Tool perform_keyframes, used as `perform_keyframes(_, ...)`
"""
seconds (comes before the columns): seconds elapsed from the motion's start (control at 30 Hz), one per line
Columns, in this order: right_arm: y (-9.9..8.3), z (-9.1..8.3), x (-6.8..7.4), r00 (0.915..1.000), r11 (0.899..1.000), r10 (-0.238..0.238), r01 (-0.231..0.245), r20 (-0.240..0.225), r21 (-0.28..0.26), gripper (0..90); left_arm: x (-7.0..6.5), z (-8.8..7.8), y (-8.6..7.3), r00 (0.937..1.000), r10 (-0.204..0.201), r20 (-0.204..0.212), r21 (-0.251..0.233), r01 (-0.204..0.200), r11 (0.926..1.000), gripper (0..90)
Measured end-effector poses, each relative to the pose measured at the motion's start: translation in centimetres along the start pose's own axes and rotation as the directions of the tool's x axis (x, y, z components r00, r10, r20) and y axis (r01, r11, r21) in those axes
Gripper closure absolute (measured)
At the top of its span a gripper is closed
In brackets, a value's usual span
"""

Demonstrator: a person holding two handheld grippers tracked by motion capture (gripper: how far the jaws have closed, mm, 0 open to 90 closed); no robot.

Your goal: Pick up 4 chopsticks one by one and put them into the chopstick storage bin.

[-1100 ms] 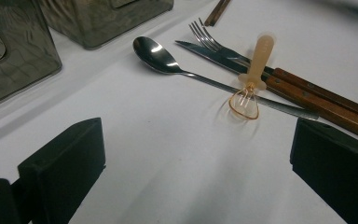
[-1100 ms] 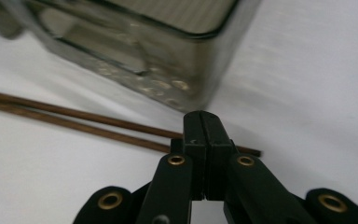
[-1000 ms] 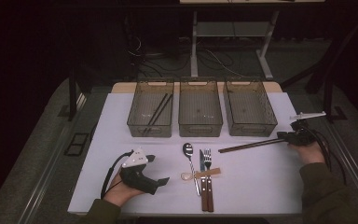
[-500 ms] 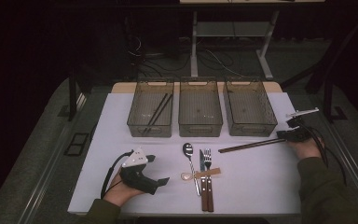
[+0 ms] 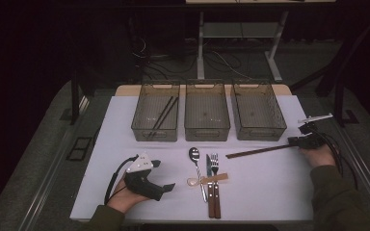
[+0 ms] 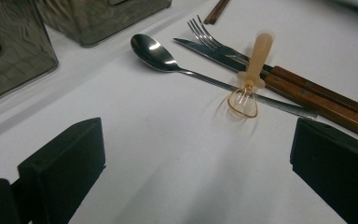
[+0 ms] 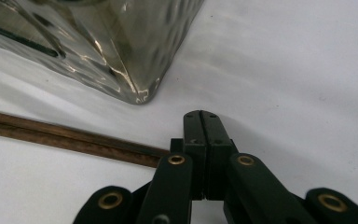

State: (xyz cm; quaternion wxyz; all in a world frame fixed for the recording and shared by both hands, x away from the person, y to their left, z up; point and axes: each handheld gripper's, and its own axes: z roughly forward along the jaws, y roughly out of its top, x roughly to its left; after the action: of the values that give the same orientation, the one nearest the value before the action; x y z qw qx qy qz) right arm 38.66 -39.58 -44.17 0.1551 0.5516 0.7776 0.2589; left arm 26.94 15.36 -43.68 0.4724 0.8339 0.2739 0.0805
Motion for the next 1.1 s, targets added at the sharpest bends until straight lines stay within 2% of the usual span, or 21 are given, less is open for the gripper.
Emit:
perform_keyframes(0.9, -1.3, -1.1, 0.0, 0.9999, 1.0, -0.013, 0.013, -0.003, 0.003, 89.7, -0.1, 0.0, 0.0, 1.0, 0.004, 0.006, 0.004, -0.004, 1.0, 2.0)
perform_keyframes(1.1, -1.7, -1.5, 0.2, 0.9999, 1.0, -0.017, 0.017, 0.0, 0.018, 89.7, -0.1, 0.0, 0.0, 1.0, 0.005, 0.006, 0.004, -0.005, 1.0, 2.0)
